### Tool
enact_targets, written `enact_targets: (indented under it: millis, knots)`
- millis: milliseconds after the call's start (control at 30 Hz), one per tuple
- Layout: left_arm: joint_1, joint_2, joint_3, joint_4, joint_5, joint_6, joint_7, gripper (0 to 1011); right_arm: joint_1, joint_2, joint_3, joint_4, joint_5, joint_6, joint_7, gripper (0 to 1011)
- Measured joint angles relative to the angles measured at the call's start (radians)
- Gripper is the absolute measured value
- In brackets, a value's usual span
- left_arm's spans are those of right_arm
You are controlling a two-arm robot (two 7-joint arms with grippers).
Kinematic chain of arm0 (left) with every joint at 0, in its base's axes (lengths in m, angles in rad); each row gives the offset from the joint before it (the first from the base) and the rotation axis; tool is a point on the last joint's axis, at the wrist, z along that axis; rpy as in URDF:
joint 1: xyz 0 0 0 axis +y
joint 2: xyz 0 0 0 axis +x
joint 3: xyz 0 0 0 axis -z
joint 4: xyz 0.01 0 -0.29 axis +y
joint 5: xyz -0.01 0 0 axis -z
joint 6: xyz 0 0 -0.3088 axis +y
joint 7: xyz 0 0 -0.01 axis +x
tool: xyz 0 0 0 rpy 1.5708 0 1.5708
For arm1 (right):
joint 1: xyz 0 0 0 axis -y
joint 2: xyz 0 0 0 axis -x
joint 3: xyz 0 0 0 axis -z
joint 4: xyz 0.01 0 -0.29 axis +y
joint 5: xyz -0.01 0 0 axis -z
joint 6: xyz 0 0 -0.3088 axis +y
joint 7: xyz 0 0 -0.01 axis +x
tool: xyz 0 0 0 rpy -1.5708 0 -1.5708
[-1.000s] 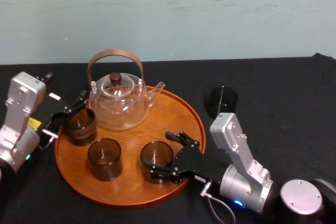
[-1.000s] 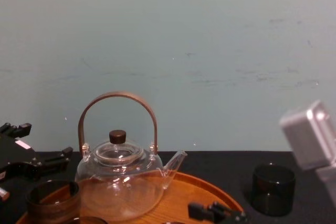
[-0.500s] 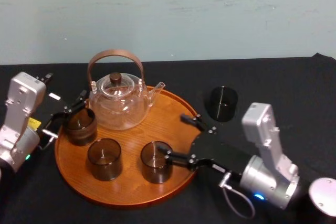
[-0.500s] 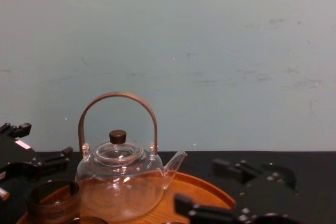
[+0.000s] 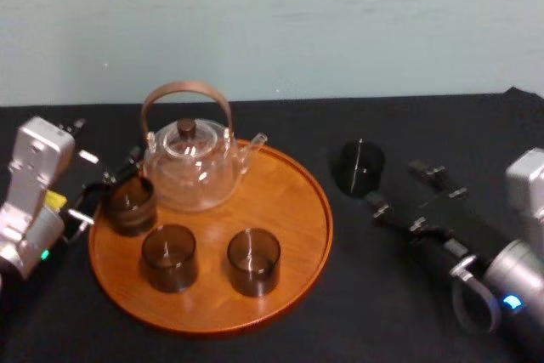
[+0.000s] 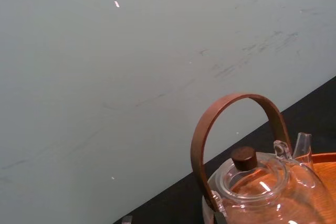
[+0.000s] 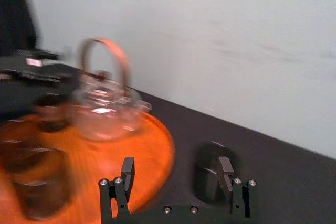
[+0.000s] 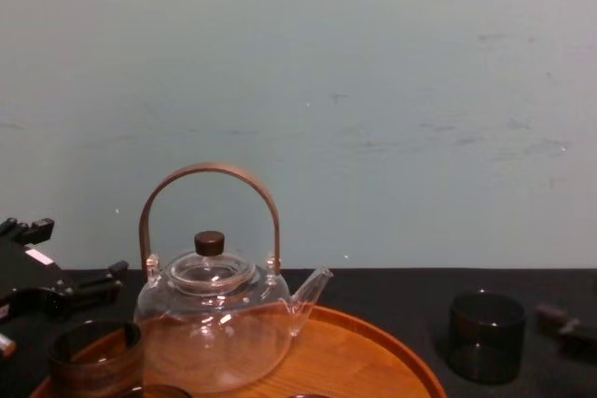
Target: Pick up the glass from the table and place it on the tray.
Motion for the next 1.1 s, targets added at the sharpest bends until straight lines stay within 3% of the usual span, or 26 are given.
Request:
enact_targets:
  millis: [167, 367, 833, 1100]
  knots:
    - [0.0, 0.0, 0.0, 0.0, 0.0, 0.0, 0.0, 1001, 0.005, -0.003, 0.052, 0.041, 0.009, 0.014, -0.029, 1002]
    - [0.0, -0.001, 0.0, 0.0, 0.0, 0.0, 0.0, 1001, 0.05, -0.026, 0.063, 0.096, -0.007, 0.039, -0.039, 1003]
    - [0.0, 0.0, 0.0, 0.0, 0.0, 0.0, 0.0, 1001, 0.176, -0.086, 0.008, 0.229, -0.059, 0.07, -0.012, 1002]
    - [0.0, 0.0, 0.0, 0.0, 0.0, 0.0, 0.0, 1002, 0.22, -0.106, -0.021, 0.282, -0.086, 0.073, 0.002, 1002]
